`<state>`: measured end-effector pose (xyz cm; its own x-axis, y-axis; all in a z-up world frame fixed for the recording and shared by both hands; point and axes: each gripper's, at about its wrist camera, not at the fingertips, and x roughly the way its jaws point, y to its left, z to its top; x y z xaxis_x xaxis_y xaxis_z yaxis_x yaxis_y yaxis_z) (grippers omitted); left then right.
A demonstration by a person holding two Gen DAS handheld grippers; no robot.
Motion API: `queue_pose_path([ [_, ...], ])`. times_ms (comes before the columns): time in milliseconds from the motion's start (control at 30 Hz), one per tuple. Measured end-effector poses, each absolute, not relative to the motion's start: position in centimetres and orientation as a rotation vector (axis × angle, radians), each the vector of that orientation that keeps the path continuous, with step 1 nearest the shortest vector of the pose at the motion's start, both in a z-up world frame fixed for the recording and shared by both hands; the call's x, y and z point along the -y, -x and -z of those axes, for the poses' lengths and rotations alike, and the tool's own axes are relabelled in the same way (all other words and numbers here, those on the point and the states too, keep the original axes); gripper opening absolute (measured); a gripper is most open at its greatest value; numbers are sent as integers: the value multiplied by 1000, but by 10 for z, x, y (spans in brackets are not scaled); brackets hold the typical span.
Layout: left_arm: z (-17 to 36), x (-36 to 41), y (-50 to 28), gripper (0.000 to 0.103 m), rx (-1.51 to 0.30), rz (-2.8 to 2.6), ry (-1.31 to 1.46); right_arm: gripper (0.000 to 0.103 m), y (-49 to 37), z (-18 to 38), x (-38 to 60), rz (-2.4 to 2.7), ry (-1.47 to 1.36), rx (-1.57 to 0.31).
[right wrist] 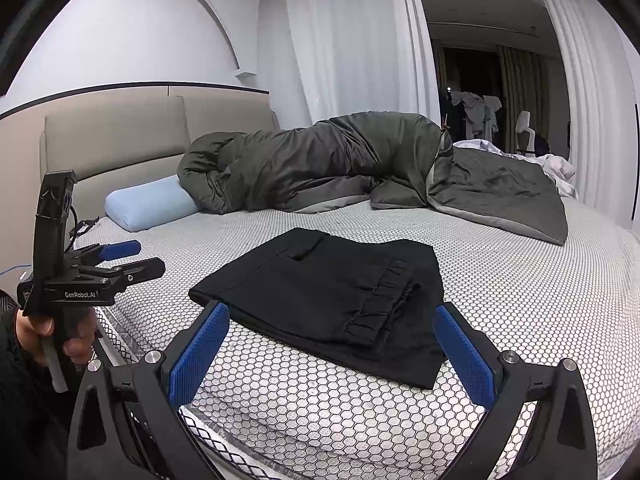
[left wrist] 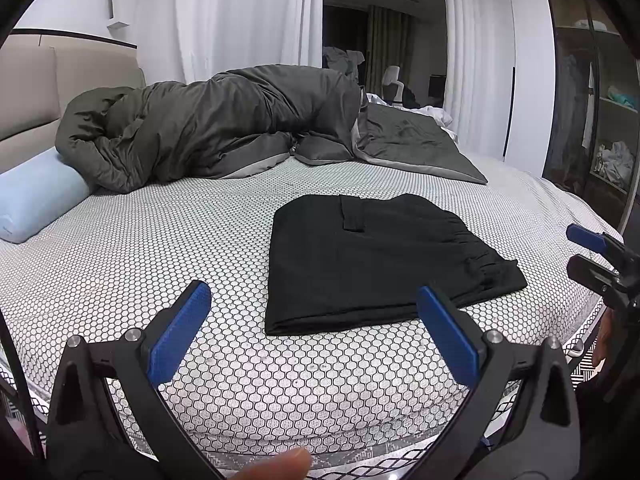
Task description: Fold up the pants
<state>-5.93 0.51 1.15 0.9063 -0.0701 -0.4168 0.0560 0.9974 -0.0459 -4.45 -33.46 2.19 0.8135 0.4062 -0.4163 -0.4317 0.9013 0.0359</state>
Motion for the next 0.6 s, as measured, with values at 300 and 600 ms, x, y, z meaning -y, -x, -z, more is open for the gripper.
queue_pose_path([
  [300,-11,-9,58,103,-431,69,31,103,45,-21,335,-448,61,-431],
  [600,-11,-16,57,103,-428,81,20,103,45,-20,336,-451,62,-431],
])
